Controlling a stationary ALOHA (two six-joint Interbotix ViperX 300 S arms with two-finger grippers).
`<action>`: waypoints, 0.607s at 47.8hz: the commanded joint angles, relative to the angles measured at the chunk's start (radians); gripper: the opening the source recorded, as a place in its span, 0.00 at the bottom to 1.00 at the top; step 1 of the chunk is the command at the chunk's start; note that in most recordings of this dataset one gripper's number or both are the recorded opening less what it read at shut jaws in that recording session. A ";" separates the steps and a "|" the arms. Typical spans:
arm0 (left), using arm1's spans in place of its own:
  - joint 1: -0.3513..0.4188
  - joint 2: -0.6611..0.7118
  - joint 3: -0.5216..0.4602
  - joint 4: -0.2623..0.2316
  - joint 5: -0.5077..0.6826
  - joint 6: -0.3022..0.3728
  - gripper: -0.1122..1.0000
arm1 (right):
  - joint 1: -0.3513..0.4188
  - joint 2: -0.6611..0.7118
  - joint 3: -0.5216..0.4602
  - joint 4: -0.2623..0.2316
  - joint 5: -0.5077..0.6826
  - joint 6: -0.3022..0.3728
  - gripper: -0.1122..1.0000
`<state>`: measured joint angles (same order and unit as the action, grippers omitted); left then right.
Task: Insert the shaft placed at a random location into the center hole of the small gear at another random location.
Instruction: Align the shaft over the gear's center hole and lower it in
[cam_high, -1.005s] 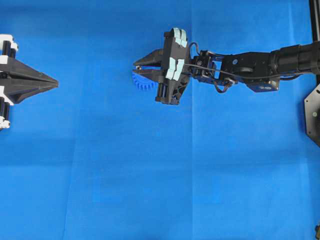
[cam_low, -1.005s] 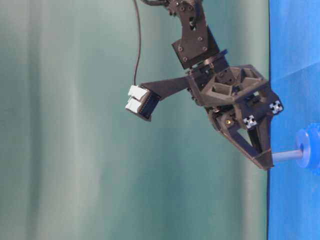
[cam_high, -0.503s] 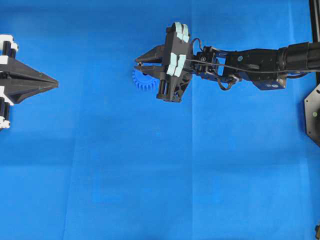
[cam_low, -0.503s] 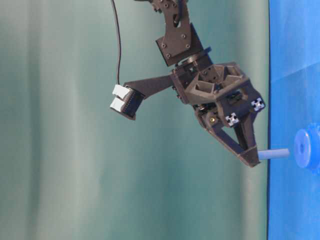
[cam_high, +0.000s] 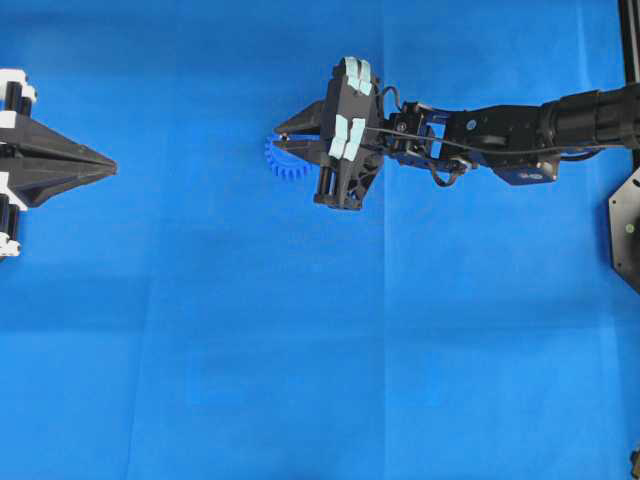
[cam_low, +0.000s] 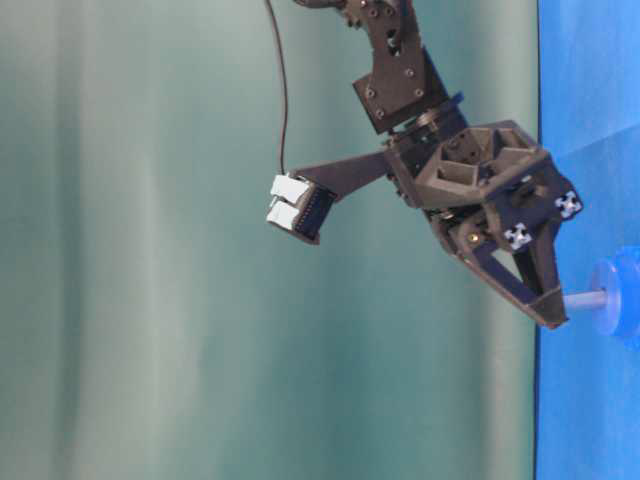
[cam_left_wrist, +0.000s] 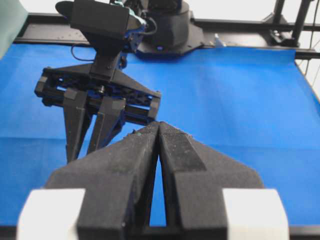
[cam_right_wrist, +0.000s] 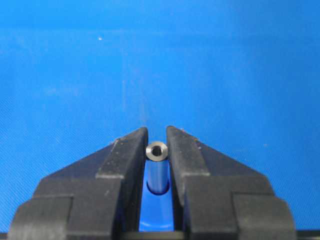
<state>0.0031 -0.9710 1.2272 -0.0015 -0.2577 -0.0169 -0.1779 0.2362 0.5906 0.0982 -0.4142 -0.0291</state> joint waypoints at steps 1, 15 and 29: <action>0.002 0.005 -0.012 -0.002 -0.005 0.000 0.10 | 0.002 -0.008 -0.006 0.005 -0.023 -0.002 0.13; 0.002 0.005 -0.012 0.000 -0.005 0.000 0.10 | 0.002 0.026 -0.006 0.009 -0.028 -0.002 0.13; 0.002 0.005 -0.012 0.000 -0.005 0.000 0.10 | 0.002 0.051 -0.005 0.009 -0.017 0.000 0.13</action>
<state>0.0031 -0.9710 1.2257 -0.0015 -0.2577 -0.0169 -0.1795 0.2961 0.5921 0.1043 -0.4310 -0.0276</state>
